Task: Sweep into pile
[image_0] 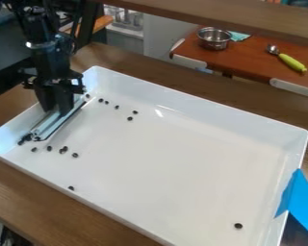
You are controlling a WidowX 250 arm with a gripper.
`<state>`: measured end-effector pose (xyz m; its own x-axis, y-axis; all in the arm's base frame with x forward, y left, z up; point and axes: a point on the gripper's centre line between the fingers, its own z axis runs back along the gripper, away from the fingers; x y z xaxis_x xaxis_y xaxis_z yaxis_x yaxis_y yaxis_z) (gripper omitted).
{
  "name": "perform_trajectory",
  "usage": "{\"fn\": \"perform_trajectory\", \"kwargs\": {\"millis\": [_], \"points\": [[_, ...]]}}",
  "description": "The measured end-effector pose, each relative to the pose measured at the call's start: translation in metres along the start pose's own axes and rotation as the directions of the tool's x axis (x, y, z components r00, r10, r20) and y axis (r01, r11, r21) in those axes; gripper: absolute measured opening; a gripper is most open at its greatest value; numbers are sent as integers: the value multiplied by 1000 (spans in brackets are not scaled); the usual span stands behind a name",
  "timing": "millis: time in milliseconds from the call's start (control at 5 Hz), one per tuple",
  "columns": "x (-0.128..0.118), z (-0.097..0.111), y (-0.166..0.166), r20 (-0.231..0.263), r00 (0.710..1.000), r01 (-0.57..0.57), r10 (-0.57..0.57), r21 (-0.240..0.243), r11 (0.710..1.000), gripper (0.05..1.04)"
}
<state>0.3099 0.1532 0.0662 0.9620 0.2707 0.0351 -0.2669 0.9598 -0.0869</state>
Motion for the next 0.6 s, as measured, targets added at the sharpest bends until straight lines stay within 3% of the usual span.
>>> {"fn": "perform_trajectory", "kwargs": {"millis": [400, 600], "points": [[-18, 59, -49, 56, 998, 41, -31, -176, 984, 349], [-36, 54, -95, 27, 996, 93, -89, -242, 966, 349]]}}
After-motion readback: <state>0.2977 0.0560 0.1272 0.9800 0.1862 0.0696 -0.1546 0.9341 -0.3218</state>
